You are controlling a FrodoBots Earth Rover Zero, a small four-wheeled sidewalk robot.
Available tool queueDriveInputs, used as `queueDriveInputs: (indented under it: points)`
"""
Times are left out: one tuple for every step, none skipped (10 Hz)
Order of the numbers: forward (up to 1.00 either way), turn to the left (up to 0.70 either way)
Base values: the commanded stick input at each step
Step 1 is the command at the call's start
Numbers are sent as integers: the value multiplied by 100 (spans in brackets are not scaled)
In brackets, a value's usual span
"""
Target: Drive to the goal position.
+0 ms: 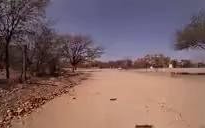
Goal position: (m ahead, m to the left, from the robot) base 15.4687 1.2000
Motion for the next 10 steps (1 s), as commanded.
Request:
queueDriveInputs:
  points:
    - [100,0]
    - [100,0]
    - [100,0]
    - [100,0]
    - [100,0]
    - [100,0]
    - [100,0]
    - [100,0]
    - [100,0]
    - [100,0]
